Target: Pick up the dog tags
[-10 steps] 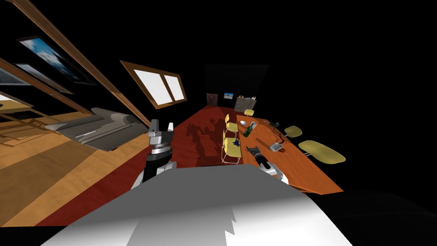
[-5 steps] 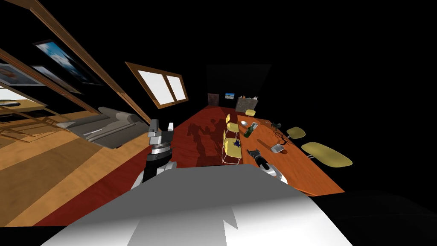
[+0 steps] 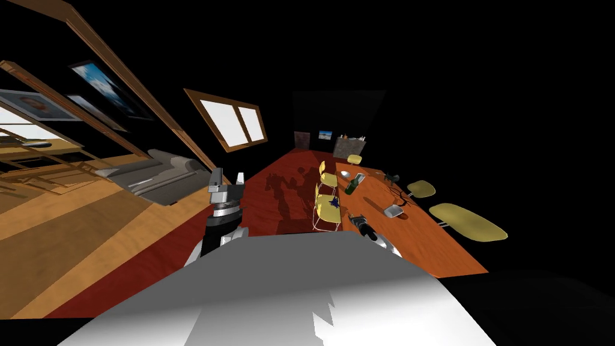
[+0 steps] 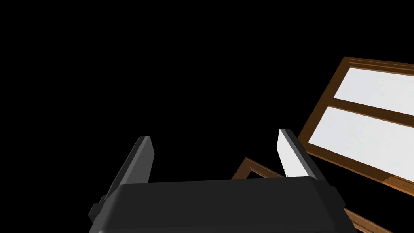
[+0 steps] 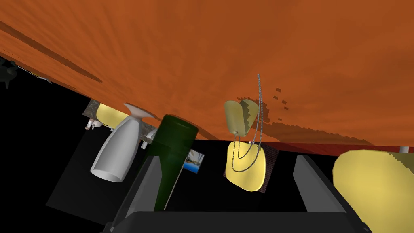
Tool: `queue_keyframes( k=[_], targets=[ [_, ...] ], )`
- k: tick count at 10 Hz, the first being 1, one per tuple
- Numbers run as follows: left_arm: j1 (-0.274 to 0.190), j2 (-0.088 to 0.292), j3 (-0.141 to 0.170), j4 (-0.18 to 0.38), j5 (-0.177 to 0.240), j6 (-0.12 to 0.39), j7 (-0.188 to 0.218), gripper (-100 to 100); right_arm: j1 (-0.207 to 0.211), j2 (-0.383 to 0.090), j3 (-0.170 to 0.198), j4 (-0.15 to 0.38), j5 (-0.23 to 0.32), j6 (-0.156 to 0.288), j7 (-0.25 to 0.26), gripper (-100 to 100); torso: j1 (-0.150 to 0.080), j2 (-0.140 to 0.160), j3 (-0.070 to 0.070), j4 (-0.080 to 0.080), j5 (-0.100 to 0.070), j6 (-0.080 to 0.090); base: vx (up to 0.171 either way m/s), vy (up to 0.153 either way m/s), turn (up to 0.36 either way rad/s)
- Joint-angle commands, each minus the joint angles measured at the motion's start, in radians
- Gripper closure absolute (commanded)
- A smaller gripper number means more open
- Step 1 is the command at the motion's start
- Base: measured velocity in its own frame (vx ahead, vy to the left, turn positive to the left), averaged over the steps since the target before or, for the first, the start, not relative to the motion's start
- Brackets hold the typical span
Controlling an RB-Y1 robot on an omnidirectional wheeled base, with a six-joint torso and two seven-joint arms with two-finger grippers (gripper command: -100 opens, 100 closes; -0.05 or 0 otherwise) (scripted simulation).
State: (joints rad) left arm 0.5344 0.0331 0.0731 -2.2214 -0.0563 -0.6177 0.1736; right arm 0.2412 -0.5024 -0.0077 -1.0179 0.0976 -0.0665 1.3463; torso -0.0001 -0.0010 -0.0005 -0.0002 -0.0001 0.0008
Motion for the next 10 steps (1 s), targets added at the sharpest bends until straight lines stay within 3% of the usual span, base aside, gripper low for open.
queue_keyframes(
  k=[1, 2, 3, 4, 5, 6, 7, 10],
  targets=[
    [0.0, 0.0, 0.0, 0.0, 0.0, 0.0, 0.0, 0, 0.008, 0.013, 0.002, -0.012, 0.003, 0.031, 0.018, -100, 0.0, 0.0, 0.0, 0.0, 0.0, 0.0, 0.003, -0.002, 0.019],
    [0.0, 0.0, 0.0, 0.0, 0.0, 0.0, 0.0, 0, 0.004, 0.004, 0.004, -0.001, 0.0, 0.013, 0.01, -100, 0.0, 0.0, 0.0, 0.0, 0.0, 0.0, 0.0, 0.0, 0.0],
    [0.0, 0.0, 0.0, 0.0, 0.0, 0.0, 0.0, 0, 0.005, 0.004, 0.004, -0.002, 0.0, 0.017, 0.011, 0, 0.0, 0.0, 0.0, 0.0, 0.0, 0.0, 0.0, 0.0, 0.0],
    [0.0, 0.0, 0.0, 0.0, 0.0, 0.0, 0.0, 0, 0.001, 0.035, -0.009, 0.025, 0.021, -0.012, 0.031, -100, 0.0, 0.0, 0.0, 0.0, 0.0, 0.0, 0.067, -0.026, -0.073],
    [0.0, 0.0, 0.0, 0.0, 0.0, 0.0, 0.0, 0, -0.001, 0.051, -0.015, 0.038, 0.031, -0.026, 0.041, -100, -0.001, -0.003, -0.002, 0.0, 0.0, 0.0, 0.136, -0.076, -0.101],
    [0.0, 0.0, 0.0, 0.0, 0.0, 0.0, 0.0, 0, 0.003, 0.039, -0.01, 0.023, 0.023, -0.011, 0.032, -100, -0.004, -0.007, -0.004, -0.001, -0.001, 0.0, 0.065, -0.039, -0.01],
    [0.0, 0.0, 0.0, 0.0, 0.0, 0.0, 0.0, 0, 0.003, 0.041, -0.011, 0.023, 0.024, -0.014, 0.034, 100, -0.002, -0.005, -0.003, -0.001, 0.0, 0.0, 0.01, -0.006, 0.006],
    [0.0, 0.0, 0.0, 0.0, 0.0, 0.0, 0.0, 0, 0.003, 0.041, -0.011, 0.023, 0.024, -0.014, 0.033, 100, 0.0, 0.0, 0.0, 0.0, 0.0, 0.0, 0.001, -0.002, -0.004]
  ],
)
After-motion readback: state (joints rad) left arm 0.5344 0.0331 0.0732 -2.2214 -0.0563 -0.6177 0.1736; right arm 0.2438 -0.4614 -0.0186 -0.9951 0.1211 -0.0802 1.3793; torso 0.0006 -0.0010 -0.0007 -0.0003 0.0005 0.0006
